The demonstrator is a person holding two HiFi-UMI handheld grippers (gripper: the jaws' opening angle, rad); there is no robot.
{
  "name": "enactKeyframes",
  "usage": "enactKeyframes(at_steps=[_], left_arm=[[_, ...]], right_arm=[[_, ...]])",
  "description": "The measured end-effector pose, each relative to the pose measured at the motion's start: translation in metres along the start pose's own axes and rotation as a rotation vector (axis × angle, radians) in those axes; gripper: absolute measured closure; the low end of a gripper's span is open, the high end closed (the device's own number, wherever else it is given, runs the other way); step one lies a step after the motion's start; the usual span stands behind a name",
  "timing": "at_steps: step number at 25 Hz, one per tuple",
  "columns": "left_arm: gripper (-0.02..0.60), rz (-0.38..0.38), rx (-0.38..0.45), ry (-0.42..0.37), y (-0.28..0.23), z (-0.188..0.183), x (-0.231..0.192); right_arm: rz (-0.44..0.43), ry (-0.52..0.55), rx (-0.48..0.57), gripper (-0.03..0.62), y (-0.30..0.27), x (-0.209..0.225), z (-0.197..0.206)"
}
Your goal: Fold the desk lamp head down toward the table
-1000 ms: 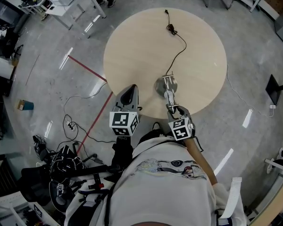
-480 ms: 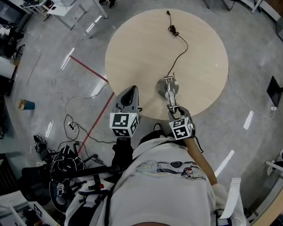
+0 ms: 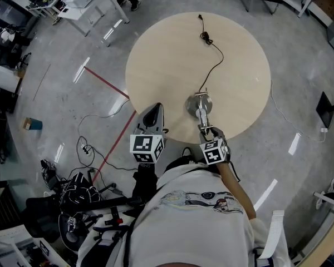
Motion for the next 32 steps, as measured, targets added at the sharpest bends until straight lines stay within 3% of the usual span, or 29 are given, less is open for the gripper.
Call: enactKeyframes(at_steps=[24,28,30,32], left_arm=[[0.581,-0.004,0.023,0.01,-0.01,-0.001,0.003],[0.581,-0.008,0.029,0.014,-0.014,-0.003,0.0],[0.581,-0.003,0.049,0.01,-0.023,-0.009,-0.001],[0.581,0.003,0.063,0.005,-0.025,-0.014,0.002]], right_arm=[[-0.031,0.012,-0.017,0.401,0.009,0.013,0.02],[0.061,0.027,0.043,0.401,0.041,0.037,0.019],[0.158,0.055,0.095,0.402,0.058,0.062,0.006],[0.274,0.074,0.158,0.46,0.083,0.084,-0.01]])
Point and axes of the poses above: the fingertips, and each gripper's own axes: y backward along the fingers, x to its right, z out of its underside, the point moved 10 cm from there along y, backward along the fingers, and after that the axes turned 15 degrees about y, right-handed, at the moved point
